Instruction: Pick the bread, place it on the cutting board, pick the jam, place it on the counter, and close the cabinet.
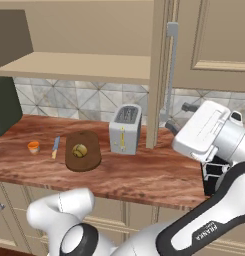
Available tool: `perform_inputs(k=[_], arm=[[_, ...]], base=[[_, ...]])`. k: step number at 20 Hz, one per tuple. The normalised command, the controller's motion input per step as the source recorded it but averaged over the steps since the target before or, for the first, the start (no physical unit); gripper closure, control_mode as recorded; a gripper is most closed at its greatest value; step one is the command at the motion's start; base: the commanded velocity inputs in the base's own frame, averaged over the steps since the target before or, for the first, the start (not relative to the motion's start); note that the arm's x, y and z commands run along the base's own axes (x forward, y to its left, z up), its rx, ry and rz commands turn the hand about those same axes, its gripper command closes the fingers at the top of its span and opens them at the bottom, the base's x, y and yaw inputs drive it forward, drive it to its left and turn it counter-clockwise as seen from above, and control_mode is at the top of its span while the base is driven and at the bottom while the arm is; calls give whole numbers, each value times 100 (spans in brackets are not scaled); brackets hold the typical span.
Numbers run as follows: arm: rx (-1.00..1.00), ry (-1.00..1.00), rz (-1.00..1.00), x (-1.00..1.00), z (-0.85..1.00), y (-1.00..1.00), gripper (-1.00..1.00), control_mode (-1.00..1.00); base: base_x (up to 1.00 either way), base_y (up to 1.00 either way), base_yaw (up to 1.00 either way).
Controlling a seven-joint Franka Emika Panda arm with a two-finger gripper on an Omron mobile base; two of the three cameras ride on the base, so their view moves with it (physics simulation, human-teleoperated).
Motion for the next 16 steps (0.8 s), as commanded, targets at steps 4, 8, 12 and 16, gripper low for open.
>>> perform_inputs(k=[4,8,12,16], arm=[[0,0,3,1,0,0,-100,-100],[0,0,1,0,0,0,-100,-100],[0,0,0,0,0,11,-100,-100],[0,0,0,0,0,19,-100,-100]], base=[[0,0,0],[0,0,0],[0,0,0],[0,0,0]])
